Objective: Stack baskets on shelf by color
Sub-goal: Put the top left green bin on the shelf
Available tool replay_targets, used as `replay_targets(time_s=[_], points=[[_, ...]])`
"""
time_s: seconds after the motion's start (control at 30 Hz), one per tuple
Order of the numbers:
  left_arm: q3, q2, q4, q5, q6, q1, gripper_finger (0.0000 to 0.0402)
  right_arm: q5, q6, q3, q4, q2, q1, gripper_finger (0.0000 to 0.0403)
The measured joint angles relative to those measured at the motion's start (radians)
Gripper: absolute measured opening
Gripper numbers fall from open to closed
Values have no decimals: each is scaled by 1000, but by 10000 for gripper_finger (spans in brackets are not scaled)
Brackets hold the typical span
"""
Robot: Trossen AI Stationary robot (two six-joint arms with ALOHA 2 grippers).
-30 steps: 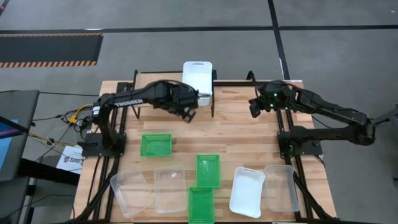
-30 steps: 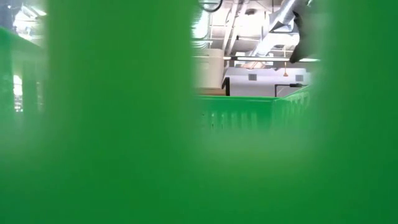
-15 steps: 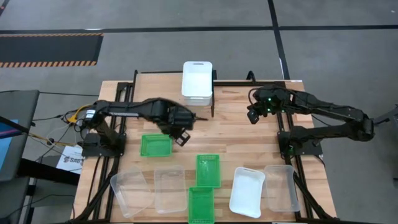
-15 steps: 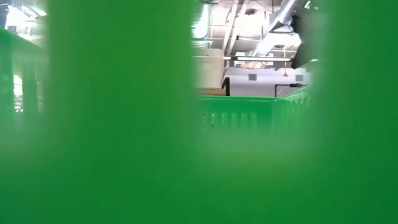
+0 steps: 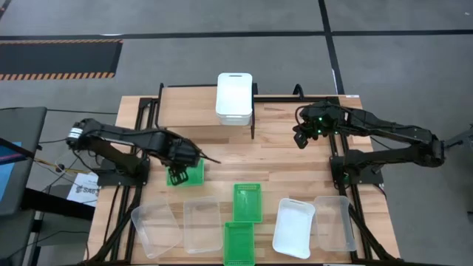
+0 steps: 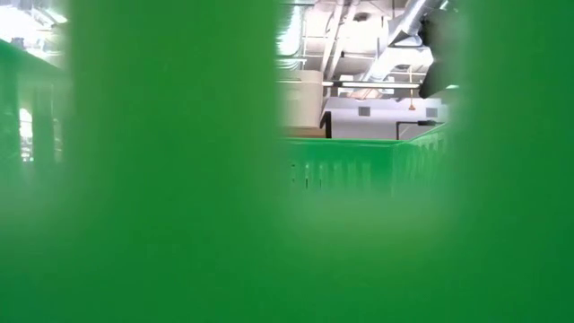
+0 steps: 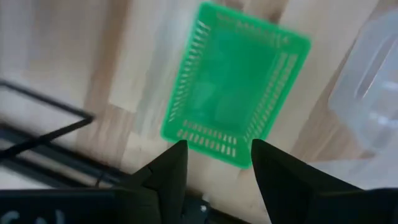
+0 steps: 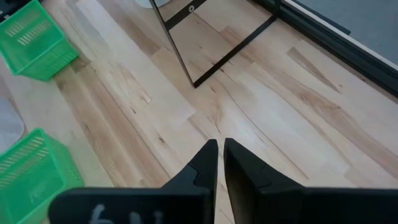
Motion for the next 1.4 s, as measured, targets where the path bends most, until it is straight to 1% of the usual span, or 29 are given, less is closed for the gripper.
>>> replay_targets(time_s=[0.07, 0.1, 0.23, 0.33, 0.47, 0.6, 0.67, 0.77, 1.0, 1.1, 1.27, 1.3, 1.4], points=[[-72, -6, 44, 4, 60, 0, 161, 0, 0, 0, 0, 0, 0, 52], [-104, -7, 57, -14, 77, 0, 159, 0, 0, 0, 0, 0, 0, 52], [-205, -7, 148, -143, 111, 13, 154, 0, 5, 0, 1, 0, 0, 52], [-261, -7, 222, -173, 169, 37, 149, 0, 9, 0, 4, 0, 0, 52], [-325, -7, 343, -144, 262, 78, 140, 1, 9, 0, 5, 0, -4, 52], [-371, -7, 406, -146, 333, 131, 132, 1, 10, 0, 5, 0, -4, 52], [-394, -7, 430, -125, 351, 161, 129, 1, 15, 0, 5, 0, -4, 52], [-427, -7, 460, -58, 377, 192, 125, 1, 28, 0, 5, 0, -4, 52], [-464, -7, 508, -36, 410, 225, 114, 1, 31, 0, 5, 0, -4, 52], [-464, -7, 514, -20, 412, 232, 90, 1, 36, 0, 5, 0, -4, 52], [-464, -7, 517, -27, 389, 254, 16, 2, 36, 0, 4, 0, -4, 52], [-464, -7, 518, -26, 377, 260, 9, 2, 36, 0, 4, 0, -4, 52], [-464, -7, 521, -31, 347, 270, 8, 2, 35, 0, 5, 0, -3, 52]])
